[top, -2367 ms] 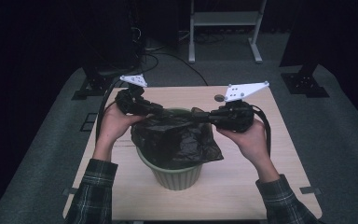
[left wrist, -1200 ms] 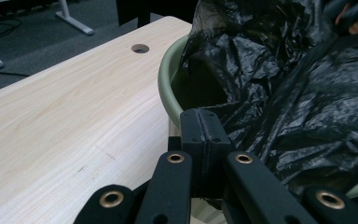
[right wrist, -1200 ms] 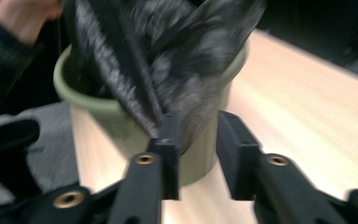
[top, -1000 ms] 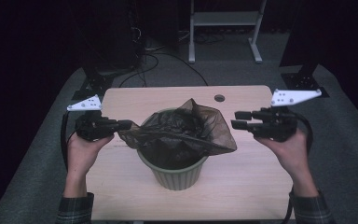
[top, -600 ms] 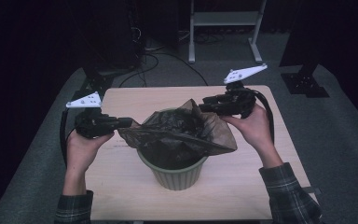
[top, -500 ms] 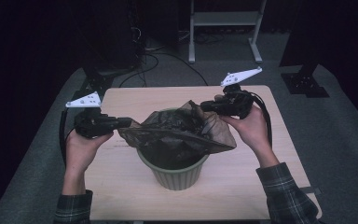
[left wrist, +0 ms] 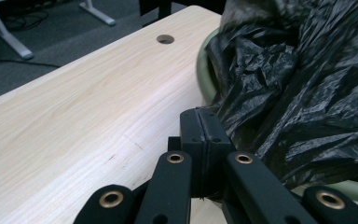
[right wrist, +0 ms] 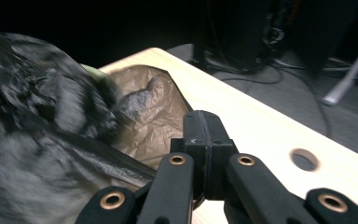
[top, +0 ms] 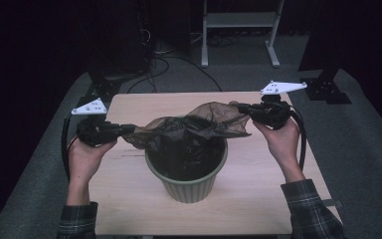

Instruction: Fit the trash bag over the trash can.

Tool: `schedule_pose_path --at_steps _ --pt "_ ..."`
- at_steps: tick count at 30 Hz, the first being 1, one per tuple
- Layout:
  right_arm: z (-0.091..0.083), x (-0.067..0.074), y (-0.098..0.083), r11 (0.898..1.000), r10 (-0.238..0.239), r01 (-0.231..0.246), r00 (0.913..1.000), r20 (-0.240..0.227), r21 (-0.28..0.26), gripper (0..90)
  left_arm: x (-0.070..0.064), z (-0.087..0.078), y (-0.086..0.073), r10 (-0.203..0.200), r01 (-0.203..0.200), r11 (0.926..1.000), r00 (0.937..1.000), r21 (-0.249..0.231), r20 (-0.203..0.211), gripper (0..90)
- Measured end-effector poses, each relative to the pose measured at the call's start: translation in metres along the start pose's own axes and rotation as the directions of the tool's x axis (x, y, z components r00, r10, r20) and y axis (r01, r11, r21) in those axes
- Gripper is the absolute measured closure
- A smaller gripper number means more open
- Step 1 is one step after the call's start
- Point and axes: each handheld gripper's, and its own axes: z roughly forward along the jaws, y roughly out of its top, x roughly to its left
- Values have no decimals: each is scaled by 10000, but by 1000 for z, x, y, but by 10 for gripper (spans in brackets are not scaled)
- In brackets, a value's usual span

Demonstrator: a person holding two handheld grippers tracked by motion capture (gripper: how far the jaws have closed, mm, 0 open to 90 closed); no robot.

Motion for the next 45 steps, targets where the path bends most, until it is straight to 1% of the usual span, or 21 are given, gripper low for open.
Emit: schedule_pose_path --at_steps 2,3,4,6,7,11,15,17,18,19,22,24,25,26,34,36,38,39,43,44,45 --pt "0 -3 -5 9999 148 -148 9999 -1 40 898 4 4 2 -13 16 9998 9999 197 -171 898" --pt "2 -4 -7 9998 148 -148 9999 54 132 898 7 7 3 -26 32 9995 9998 328 -177 898" --pt "4 -5 -10 9995 181 -182 9998 71 242 898 10 10 6 42 -35 9987 9999 501 -122 898" --pt "9 -5 -15 9986 190 -189 9998 -11 487 899 15 14 10 80 -67 9970 9998 775 -177 899" --pt "12 -5 -18 9983 139 -138 9999 -16 567 898 17 16 12 95 -84 9965 9999 835 -134 899" --pt "21 -7 -26 9964 207 -200 9998 -82 824 898 24 27 11 80 -72 9919 10000 1266 -54 899" --pt "38 -7 -39 9908 322 -298 9993 -162 1318 898 29 43 3 -185 191 9855 9998 1688 -53 899" --pt "45 -7 -44 9862 320 -301 9994 -90 1630 898 32 52 -3 -305 321 9808 9995 1924 -114 899" --pt "49 -7 -47 9844 351 -342 9994 -19 1725 898 34 54 -5 -367 382 9797 9993 1970 -114 899" --pt "51 -7 -49 9833 390 -377 9992 -42 1779 898 35 57 -8 -411 440 9766 9990 2107 -178 899" --pt "58 -8 -57 9797 523 -499 9986 -75 1942 898 39 63 -16 -652 661 9711 9978 2295 -116 899" --pt "62 -9 -62 9770 625 -582 9979 -142 2054 898 41 66 -23 -795 788 9650 9968 2503 -75 899" --pt "63 -9 -66 9752 675 -623 9976 -174 2126 898 41 66 -25 -811 798 9638 9967 2543 -55 899" --pt "64 -9 -68 9738 708 -650 9973 -190 2177 898 42 68 -29 -875 843 9601 9962 2666 -1 899" --pt "73 -8 -94 9633 1102 -975 9932 -373 2503 898 43 76 -51 -1192 1096 9453 9928 3071 124 899" --pt "73 -9 -97 9625 1172 -1043 9924 -373 2503 898 43 77 -57 -1336 1224 9455 9909 3016 169 899" --pt "74 -11 -103 9588 1298 -1154 9908 -390 2596 898 42 78 -61 -1397 1271 9436 9900 3059 197 899" --pt "74 -11 -106 9562 1351 -1192 9899 -420 2674 898 42 79 -63 -1418 1284 9443 9896 3030 225 899" --pt "76 -10 -115 9555 1399 -1227 9891 -459 2682 898 40 83 -68 -1485 1309 9416 9883 3101 337 898" --pt "75 -10 -115 9550 1456 -1274 9881 -488 2680 896 40 82 -67 -1514 1340 9432 9879 3040 342 898" --pt "74 -11 -115 9574 1441 -1273 9885 -466 2593 852 40 81 -67 -1497 1325 9454 9881 2979 357 897"
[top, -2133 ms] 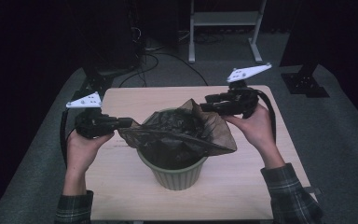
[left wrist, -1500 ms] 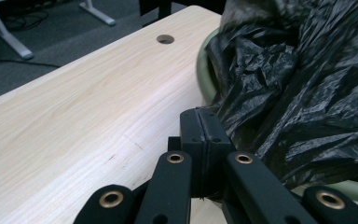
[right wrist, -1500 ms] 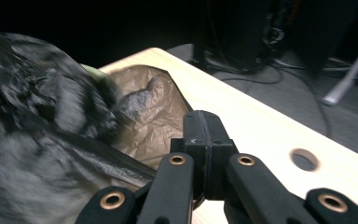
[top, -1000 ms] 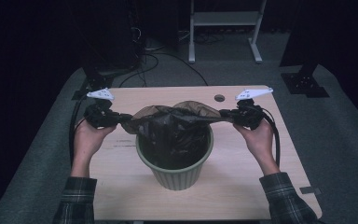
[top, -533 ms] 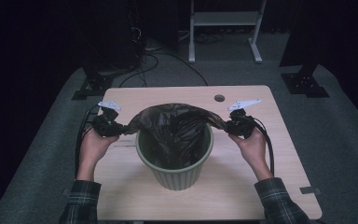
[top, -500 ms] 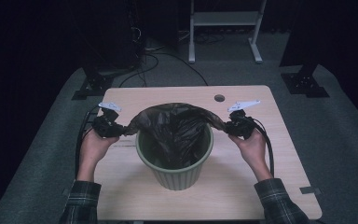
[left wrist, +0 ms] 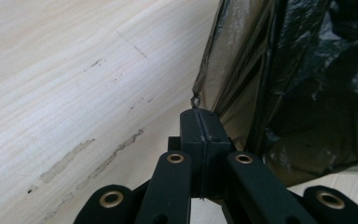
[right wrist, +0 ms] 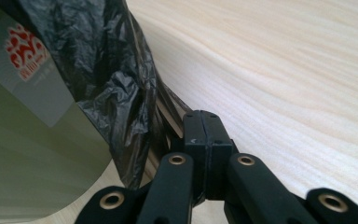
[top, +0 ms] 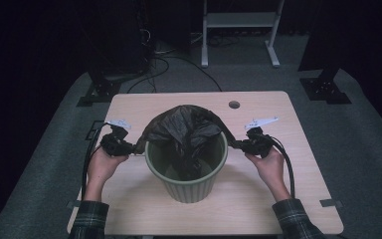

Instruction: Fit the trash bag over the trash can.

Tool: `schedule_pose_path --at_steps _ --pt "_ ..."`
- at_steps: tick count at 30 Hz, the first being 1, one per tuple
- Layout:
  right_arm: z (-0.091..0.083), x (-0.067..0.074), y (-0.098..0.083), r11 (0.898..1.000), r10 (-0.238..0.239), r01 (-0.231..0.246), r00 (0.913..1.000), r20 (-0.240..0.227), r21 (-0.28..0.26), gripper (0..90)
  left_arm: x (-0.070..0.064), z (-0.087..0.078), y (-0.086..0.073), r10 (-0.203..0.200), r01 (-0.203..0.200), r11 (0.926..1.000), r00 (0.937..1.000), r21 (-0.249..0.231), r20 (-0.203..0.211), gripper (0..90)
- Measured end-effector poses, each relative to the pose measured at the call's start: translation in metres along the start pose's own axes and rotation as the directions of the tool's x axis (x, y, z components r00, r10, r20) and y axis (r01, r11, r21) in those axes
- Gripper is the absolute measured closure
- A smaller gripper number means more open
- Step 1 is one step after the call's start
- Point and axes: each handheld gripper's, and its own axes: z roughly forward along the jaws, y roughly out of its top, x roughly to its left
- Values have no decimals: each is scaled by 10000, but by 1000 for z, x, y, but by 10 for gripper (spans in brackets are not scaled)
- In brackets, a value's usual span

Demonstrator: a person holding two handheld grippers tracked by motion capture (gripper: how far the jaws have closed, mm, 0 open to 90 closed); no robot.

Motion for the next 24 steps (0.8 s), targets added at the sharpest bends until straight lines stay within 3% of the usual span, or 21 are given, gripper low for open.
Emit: schedule_pose_path --at_steps 3,8,11,14,18,21,24 --pt "-14 -2 5 9972 119 -112 9999 85 -740 720 -1 -7 1 -23 28 9993 9999 -367 130 870" --pt "-47 -2 28 9844 79 -92 9999 -79 -1754 663 -2 -17 4 29 -20 9979 9999 -651 151 858" --pt "-68 2 47 9634 -163 45 9990 -418 -2680 590 -2 -20 5 46 -35 9978 9999 -655 152 858" --pt "-79 14 71 9435 -704 303 9914 -1103 -3301 543 -3 -20 6 61 -47 9977 9998 -679 203 860" --pt "-69 37 105 9355 -1698 1076 9722 -1613 -3364 528 -2 -18 6 65 -50 9981 9997 -615 234 867" --pt "-54 48 121 9452 -1979 1447 9669 -1612 -2925 533 -1 -17 6 19 -2 9980 9996 -628 285 873" --pt "-39 52 129 9565 -1997 1525 9638 -1769 -2489 673 0 -18 6 -5 26 9980 9995 -637 324 883"
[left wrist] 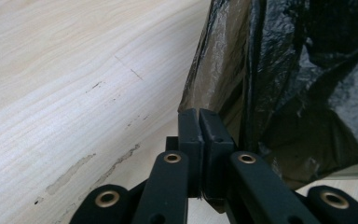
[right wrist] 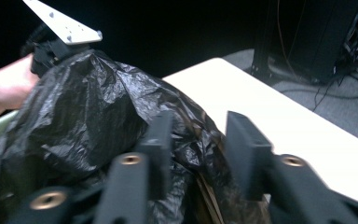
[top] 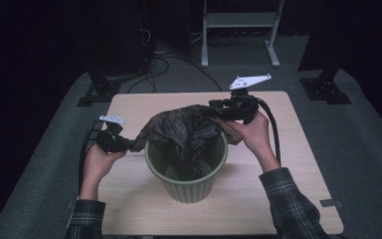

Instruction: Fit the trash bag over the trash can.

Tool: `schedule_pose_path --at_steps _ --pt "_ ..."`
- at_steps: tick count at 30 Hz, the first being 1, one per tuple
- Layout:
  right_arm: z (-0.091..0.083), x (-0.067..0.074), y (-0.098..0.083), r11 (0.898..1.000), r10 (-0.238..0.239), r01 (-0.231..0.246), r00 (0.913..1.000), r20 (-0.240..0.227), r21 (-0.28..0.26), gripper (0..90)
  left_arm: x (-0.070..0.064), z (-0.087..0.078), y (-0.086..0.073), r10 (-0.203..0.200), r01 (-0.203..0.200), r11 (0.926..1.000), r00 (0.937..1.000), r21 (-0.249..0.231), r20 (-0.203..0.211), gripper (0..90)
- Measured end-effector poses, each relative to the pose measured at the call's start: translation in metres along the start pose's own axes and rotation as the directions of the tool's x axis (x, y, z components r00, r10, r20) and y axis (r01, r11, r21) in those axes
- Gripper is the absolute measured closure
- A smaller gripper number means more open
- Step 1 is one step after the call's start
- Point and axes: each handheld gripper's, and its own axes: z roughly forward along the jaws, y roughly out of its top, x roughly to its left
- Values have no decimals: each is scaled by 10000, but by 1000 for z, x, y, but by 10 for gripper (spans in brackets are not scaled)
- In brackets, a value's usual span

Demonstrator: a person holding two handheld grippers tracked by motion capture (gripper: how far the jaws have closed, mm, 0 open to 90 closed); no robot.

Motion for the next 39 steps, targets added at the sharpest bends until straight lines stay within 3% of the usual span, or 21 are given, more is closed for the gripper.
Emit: schedule_pose_path --at_steps 2,4,10,19,26,39 --pt "6 0 -1 9998 1 0 10000 -71 181 835 1 0 0 -2 3 10000 10000 -23 47 896" --pt "6 1 -3 9997 36 -33 9999 -144 255 895 1 0 0 -41 41 10000 10000 -34 21 898" --pt "-9 7 -10 10000 -8 10 9991 -424 43 899 1 2 2 -73 72 9998 9999 169 100 900" --pt "-45 23 -25 9984 -340 310 9973 -650 -469 899 -1 11 12 171 -146 9975 9992 690 -353 900" --pt "-66 45 -41 9963 -625 556 9921 -1087 -654 900 -2 12 14 179 -161 9983 9994 563 -309 899" --pt "-71 92 -73 9952 -869 753 9729 -2141 -618 899 -5 4 13 179 -162 9987 9993 493 -338 899"
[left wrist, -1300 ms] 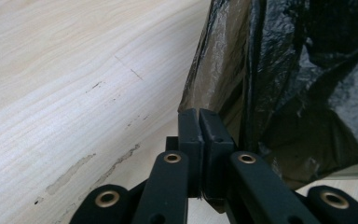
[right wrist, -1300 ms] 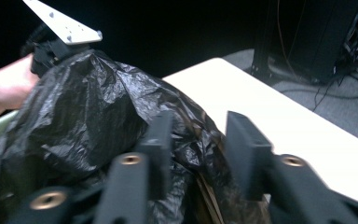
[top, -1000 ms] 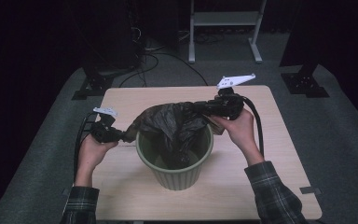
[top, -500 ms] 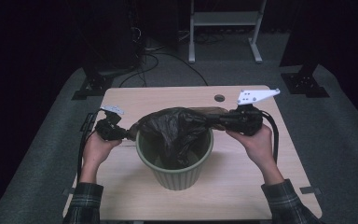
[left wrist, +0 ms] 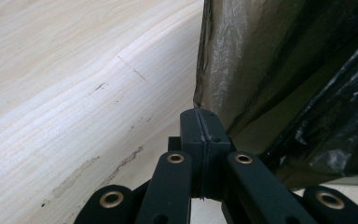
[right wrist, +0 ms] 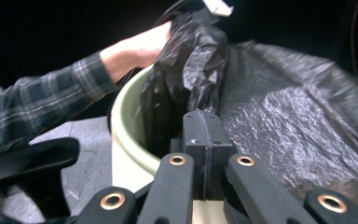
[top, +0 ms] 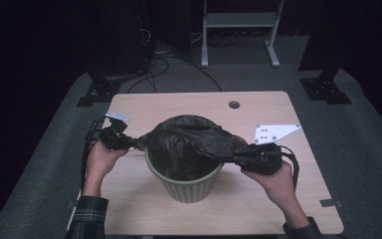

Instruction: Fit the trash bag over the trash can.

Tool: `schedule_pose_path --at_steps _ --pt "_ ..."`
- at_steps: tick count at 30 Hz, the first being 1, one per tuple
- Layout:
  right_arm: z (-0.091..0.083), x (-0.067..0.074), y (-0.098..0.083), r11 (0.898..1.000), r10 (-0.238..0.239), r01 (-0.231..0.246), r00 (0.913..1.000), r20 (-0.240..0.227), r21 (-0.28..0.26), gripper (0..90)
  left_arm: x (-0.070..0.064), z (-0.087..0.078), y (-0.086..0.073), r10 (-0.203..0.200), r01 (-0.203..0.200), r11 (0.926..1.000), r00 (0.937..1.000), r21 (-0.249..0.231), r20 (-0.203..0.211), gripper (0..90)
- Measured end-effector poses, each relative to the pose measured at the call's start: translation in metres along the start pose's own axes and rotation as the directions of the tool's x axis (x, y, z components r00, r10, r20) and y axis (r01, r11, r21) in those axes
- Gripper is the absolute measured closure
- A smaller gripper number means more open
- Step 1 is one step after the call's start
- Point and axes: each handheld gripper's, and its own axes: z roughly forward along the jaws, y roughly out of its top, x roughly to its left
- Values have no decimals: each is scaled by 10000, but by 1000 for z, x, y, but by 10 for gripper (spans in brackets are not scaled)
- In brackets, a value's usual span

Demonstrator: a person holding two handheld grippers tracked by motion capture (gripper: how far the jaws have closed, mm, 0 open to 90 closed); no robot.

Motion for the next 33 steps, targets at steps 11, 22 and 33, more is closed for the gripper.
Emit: schedule_pose_path --at_steps 11,22,33 --pt "16 36 -24 9986 -228 266 9964 -814 466 900 -3 -6 -1 50 -50 9999 10000 -123 27 899" --pt "37 45 -48 9947 -71 195 9926 -1211 1014 900 -10 -6 4 228 -222 9994 9995 -254 229 899" --pt "65 47 -74 9732 -161 401 9941 -1070 2264 899 -8 -2 2 244 -243 9997 9996 -78 144 899"
